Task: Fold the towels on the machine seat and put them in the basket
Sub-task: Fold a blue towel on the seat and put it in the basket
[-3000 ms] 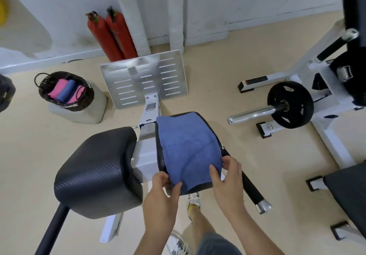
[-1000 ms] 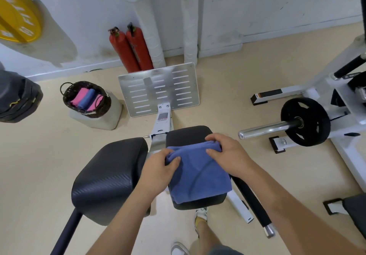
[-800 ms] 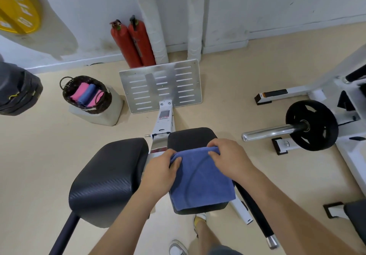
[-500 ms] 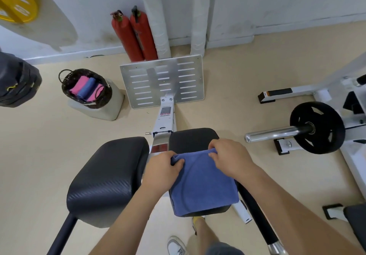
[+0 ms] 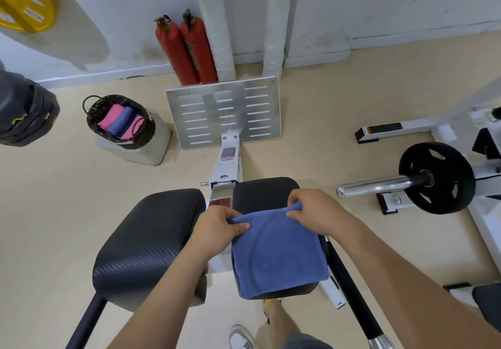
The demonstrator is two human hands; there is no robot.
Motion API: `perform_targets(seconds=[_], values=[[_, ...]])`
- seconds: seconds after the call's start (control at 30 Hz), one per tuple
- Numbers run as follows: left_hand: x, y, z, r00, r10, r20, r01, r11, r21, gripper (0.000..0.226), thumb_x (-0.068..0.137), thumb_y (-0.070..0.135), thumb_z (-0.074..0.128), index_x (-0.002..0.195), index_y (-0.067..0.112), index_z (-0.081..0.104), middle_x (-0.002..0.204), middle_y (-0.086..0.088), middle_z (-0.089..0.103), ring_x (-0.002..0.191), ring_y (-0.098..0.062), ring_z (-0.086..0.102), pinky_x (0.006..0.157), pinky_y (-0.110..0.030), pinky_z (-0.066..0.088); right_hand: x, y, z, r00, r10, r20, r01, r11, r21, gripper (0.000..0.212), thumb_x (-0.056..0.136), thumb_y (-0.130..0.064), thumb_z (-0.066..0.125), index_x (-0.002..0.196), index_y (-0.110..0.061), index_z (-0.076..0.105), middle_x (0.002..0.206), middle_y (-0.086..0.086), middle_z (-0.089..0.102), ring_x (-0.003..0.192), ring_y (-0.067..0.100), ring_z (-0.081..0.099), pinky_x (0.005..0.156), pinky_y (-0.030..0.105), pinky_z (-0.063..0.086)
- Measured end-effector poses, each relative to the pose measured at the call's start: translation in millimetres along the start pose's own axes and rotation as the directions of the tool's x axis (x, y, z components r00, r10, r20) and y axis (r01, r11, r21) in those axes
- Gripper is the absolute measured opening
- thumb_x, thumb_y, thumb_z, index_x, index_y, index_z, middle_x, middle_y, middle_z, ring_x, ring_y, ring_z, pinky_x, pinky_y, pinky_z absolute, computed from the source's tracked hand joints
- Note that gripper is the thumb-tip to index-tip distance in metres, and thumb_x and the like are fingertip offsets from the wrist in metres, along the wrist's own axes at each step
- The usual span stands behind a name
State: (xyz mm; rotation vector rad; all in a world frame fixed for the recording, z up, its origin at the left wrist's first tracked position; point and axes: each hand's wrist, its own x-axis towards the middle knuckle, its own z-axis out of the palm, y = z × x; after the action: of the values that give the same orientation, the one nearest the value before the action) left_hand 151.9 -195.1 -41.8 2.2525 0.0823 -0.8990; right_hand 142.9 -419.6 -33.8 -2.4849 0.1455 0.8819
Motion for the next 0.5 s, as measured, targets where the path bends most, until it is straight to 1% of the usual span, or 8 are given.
perform_targets(seconds=[0.1,0.17,0.23,0.27,0.33,0.4,0.43,0.5], values=[[5,0,-3,0.999,-0.043,-0.003,0.042,0.997,-0.059,0.003,0.081,0.025,0.074,0.083,0.022,0.075,0.079,0.006,0.071,0.078,-0.012,0.066,0.070,-0.023,0.051,5,-1,-3,0.999,0.028,0.033,-0.029,0.999,0.032,0.008,0.090,-0.028,0.059,0.095,-0.022,0.057,0.101,-0.001,0.061,0.088,0.016,0.056,0.071,0.026,0.043],[7,1,-4,0.998,-0.066,0.002,0.065,0.991,-0.121,0.003,0.080,0.018,0.075,0.079,0.020,0.073,0.079,0.003,0.071,0.080,-0.016,0.066,0.073,-0.026,0.052,8,0,-5,0.997,0.053,0.063,-0.057,0.996,0.069,0.010,0.088,-0.028,0.061,0.095,-0.021,0.057,0.100,-0.001,0.060,0.088,0.015,0.056,0.073,0.026,0.043],[9,2,-6,0.995,-0.094,0.017,0.095,0.980,-0.175,0.007,0.080,0.012,0.074,0.080,0.018,0.071,0.081,0.001,0.070,0.082,-0.018,0.065,0.079,-0.029,0.053,12,2,-5,0.993,0.070,0.098,-0.079,0.992,0.098,0.014,0.088,-0.027,0.063,0.098,-0.019,0.059,0.099,-0.001,0.059,0.089,0.015,0.056,0.075,0.026,0.045],[10,4,-7,0.994,-0.108,0.035,0.112,0.978,-0.178,0.008,0.081,0.011,0.072,0.083,0.019,0.071,0.084,0.001,0.069,0.085,-0.018,0.065,0.081,-0.030,0.053,14,3,-6,0.990,0.071,0.118,-0.084,0.990,0.112,0.017,0.087,-0.028,0.063,0.102,-0.019,0.060,0.103,-0.001,0.060,0.093,0.015,0.056,0.079,0.027,0.047],[12,8,-8,0.989,-0.105,0.102,0.117,0.986,-0.122,0.012,0.085,0.010,0.067,0.090,0.018,0.072,0.088,0.002,0.069,0.088,-0.016,0.064,0.079,-0.028,0.052,16,4,-8,0.983,0.055,0.176,-0.078,0.989,0.128,0.029,0.089,-0.032,0.061,0.116,-0.022,0.062,0.119,-0.003,0.060,0.108,0.015,0.056,0.090,0.027,0.046],[14,15,-10,0.983,-0.082,0.164,0.087,0.996,-0.023,0.018,0.087,0.009,0.061,0.097,0.016,0.073,0.089,0.003,0.069,0.088,-0.015,0.064,0.075,-0.024,0.049,16,4,-12,0.966,0.027,0.258,-0.063,0.990,0.129,0.040,0.092,-0.041,0.056,0.129,-0.026,0.057,0.133,-0.008,0.055,0.120,0.015,0.052,0.098,0.027,0.040],[15,18,-10,0.980,-0.073,0.183,0.070,0.997,0.020,0.020,0.087,0.008,0.058,0.099,0.015,0.073,0.089,0.004,0.069,0.089,-0.015,0.064,0.074,-0.023,0.048,15,4,-13,0.954,0.016,0.300,-0.058,0.990,0.132,0.044,0.091,-0.046,0.055,0.132,-0.028,0.055,0.133,-0.010,0.054,0.122,0.014,0.051,0.099,0.027,0.039],[17,22,-12,0.976,-0.068,0.209,0.050,0.995,0.087,0.024,0.087,0.007,0.056,0.103,0.015,0.072,0.090,0.004,0.067,0.089,-0.015,0.063,0.073,-0.022,0.047,13,5,-17,0.933,-0.018,0.359,-0.031,0.991,0.130,0.046,0.088,-0.049,0.059,0.129,-0.030,0.057,0.128,-0.011,0.057,0.114,0.012,0.055,0.096,0.027,0.042]])
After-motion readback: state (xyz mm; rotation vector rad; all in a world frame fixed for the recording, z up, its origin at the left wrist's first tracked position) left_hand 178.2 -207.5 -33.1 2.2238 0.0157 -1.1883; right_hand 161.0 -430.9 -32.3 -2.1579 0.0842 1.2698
